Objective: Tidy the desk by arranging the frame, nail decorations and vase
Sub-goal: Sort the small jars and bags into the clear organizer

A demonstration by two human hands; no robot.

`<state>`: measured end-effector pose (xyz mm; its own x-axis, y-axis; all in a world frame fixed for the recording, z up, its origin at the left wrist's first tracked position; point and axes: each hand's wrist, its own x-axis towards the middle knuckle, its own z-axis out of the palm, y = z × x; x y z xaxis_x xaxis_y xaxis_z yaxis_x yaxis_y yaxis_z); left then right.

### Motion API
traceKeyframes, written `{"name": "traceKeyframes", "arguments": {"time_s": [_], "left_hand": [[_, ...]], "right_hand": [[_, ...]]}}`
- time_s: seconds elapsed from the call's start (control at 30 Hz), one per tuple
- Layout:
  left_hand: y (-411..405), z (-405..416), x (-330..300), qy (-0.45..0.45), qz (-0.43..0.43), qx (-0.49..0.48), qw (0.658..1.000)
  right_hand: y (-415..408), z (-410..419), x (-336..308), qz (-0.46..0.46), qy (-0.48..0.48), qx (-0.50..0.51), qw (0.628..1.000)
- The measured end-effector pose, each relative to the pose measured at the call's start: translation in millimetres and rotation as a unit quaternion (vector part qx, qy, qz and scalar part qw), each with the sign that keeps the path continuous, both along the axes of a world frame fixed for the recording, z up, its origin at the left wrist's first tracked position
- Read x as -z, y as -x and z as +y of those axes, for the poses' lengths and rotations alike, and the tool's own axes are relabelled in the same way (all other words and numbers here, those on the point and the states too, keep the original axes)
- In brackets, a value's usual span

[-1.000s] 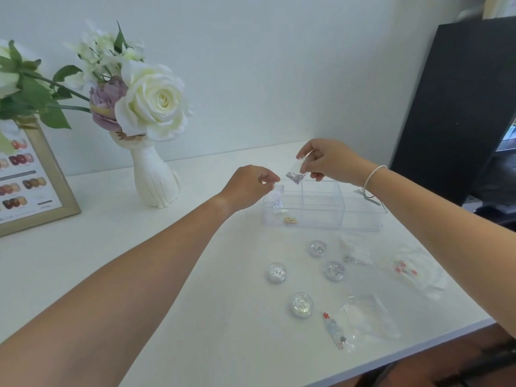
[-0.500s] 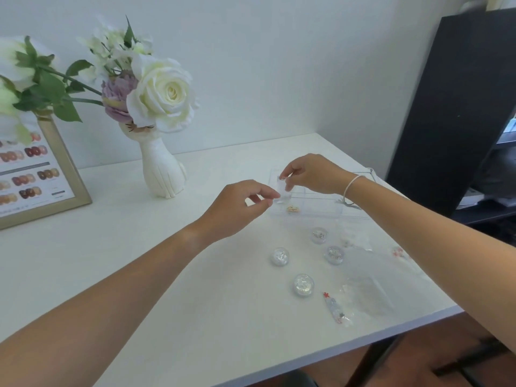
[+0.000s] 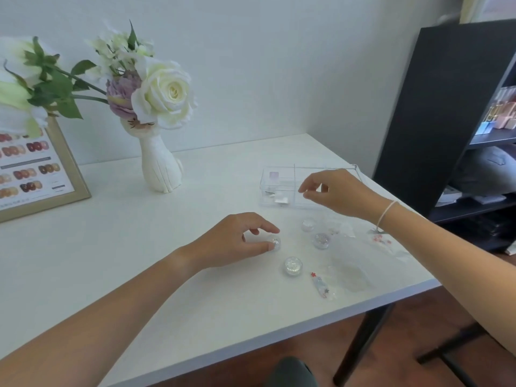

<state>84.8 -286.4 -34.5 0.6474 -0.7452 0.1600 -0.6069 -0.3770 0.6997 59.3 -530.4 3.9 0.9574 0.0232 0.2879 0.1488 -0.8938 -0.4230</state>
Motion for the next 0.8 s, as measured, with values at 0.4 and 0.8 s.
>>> {"name": "traceKeyframes", "arguments": {"time_s": [0.4,0.8], "left_hand": [[0.2,-4.1,6.4,-0.027,-0.019,-0.014,0.999],[-6.3,-12.0,8.0,0.001,-0.039,-0.025,0.999]], "right_hand": [[19.4,0.9,28.9,0.088,0.045,-0.031,0.995],[20.8,-6.9,27.6,0.057,-0.001,-0.029,0.998]]}}
